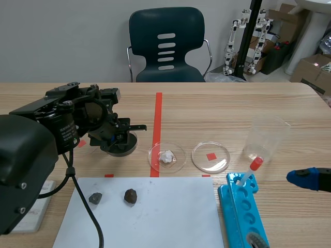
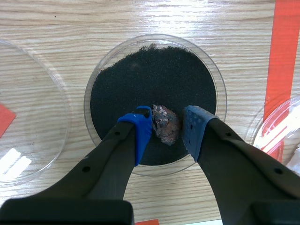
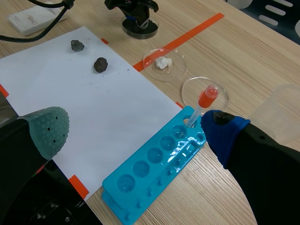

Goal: Lower the mineral onto the iron filings and hold still

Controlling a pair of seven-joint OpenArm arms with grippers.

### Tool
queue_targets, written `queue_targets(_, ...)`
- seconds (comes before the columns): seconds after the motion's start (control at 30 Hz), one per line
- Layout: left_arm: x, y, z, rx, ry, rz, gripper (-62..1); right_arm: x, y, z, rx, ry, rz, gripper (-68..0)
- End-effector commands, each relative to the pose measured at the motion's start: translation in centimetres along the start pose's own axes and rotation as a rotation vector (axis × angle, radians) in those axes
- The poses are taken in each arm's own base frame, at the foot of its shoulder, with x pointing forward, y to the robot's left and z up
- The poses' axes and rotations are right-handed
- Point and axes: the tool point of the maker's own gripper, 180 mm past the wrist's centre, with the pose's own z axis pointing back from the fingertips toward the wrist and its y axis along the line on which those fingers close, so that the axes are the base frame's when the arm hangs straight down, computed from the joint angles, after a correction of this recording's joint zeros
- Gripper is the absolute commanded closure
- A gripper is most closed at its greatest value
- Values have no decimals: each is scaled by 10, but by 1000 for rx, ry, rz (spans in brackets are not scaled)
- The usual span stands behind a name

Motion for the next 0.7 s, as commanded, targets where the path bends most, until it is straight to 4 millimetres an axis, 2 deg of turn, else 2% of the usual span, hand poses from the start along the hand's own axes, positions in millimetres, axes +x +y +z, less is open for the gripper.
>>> queue_targets(0.0, 19, -4, 6, -10, -44, -3, -149, 6, -1, -1, -4, -24, -1, -587)
queue_targets(0.17, 23, -4, 14, -13, -64, -10, -149, 6, -1, -1, -4, -24, -1, -587)
queue_targets(0.33, 30, -9, 32, -33, -136, -28, -149, 6, -1, -1, -4, -24, -1, -587)
queue_targets(0.67, 46, -10, 95, -54, -341, -95, -149, 6, -1, -1, -4, -24, -1, -587)
